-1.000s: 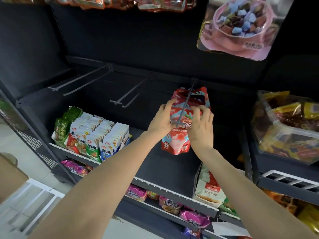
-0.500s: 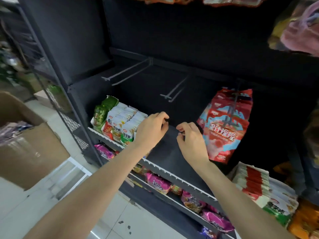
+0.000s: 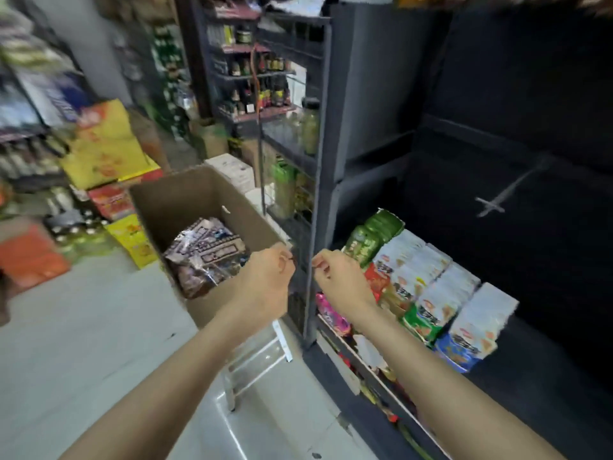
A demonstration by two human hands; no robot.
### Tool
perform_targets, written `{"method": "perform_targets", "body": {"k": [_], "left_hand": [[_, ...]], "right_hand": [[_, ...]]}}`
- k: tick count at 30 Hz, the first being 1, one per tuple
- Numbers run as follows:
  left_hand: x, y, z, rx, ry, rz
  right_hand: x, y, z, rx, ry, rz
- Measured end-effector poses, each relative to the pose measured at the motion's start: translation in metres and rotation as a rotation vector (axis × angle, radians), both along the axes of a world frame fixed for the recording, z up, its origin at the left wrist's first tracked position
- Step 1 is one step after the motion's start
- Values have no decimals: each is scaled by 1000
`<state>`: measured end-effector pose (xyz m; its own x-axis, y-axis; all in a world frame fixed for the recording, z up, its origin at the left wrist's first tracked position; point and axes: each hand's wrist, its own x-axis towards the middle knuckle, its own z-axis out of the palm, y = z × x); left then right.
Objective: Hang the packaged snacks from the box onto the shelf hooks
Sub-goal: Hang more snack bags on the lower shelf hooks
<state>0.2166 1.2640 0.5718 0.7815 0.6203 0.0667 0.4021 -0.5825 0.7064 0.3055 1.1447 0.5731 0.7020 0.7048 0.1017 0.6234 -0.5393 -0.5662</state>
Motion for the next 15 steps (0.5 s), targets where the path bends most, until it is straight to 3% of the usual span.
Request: {"method": "perform_targets", "body": {"k": [3,7,15], "left_hand": [[-15,65,-6,-55,56,104],[-15,146,-27,-21,268,187],[21,240,-62,-159,575,262]], "right_hand": [[-7,73,-5,-3,46,91],[-4,157,-17,-65,64,202],[49,300,-84,-390,182,434]]}}
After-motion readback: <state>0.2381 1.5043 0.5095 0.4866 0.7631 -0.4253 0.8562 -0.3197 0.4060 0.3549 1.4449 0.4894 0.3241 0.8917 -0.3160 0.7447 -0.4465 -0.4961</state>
